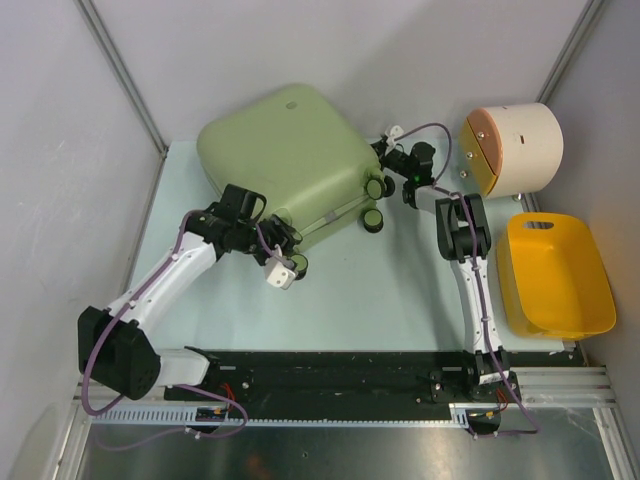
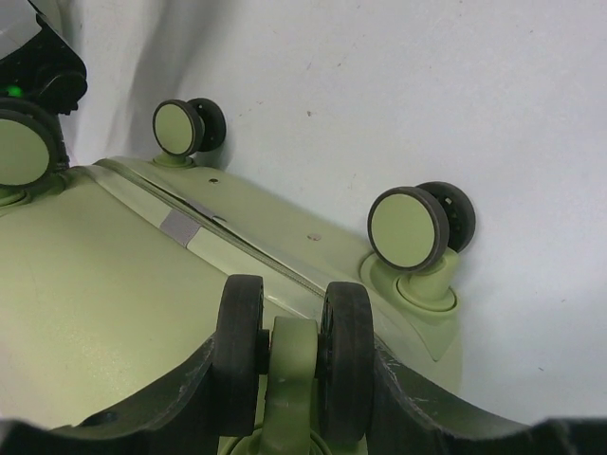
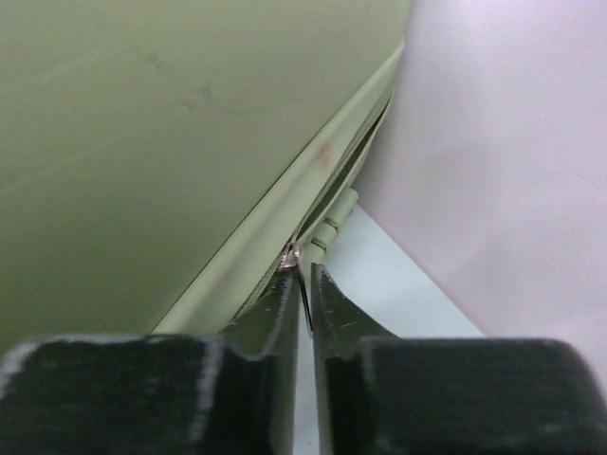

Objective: Open, take out, and arrange the luggage

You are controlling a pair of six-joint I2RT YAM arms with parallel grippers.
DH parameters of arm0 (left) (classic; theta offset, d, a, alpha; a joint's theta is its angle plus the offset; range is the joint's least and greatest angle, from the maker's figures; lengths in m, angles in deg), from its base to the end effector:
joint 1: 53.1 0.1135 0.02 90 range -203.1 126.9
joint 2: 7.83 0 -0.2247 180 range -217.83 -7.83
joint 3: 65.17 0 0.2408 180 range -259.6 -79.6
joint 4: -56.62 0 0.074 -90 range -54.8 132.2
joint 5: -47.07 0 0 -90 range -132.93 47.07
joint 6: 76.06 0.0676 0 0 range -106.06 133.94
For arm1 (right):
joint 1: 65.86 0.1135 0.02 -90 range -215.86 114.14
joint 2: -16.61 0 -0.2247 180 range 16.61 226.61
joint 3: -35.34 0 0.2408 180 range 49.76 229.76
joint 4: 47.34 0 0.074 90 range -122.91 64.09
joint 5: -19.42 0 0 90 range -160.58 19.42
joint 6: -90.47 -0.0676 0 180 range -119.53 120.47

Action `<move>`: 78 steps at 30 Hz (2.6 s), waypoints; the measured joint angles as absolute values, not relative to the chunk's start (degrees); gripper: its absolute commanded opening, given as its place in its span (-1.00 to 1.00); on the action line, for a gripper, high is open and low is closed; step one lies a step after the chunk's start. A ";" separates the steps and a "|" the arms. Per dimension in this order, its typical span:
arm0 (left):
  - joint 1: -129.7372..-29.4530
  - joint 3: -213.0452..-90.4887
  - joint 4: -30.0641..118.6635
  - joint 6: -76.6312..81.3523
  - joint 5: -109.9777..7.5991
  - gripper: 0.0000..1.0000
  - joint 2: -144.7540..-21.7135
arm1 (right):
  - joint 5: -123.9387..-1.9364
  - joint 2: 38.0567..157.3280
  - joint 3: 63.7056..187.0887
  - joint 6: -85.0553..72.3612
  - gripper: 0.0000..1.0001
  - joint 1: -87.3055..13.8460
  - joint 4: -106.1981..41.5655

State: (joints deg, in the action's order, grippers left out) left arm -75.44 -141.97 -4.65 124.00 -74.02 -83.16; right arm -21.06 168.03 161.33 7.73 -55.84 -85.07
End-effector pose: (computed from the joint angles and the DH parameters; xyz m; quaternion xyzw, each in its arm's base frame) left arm 0.2366 -0.1350 0.2231 0.8792 0.3115 -0.0127 0.3602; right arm 0.5326 0.1463 0.1427 -0.4080 0.5142 0.2797 0.7007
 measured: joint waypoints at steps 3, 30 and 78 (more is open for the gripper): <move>-75.42 -142.36 -5.11 123.59 -74.06 0.05 -82.79 | -24.10 168.00 160.46 6.07 -0.12 -55.38 -86.43; -49.39 -163.60 1.57 39.28 -70.83 0.99 -81.78 | -36.03 140.68 167.06 -0.99 0.82 -60.27 -31.04; -32.34 -143.56 20.70 -0.93 -73.08 0.98 -86.96 | -48.14 121.51 144.48 21.35 -1.00 -45.17 1.17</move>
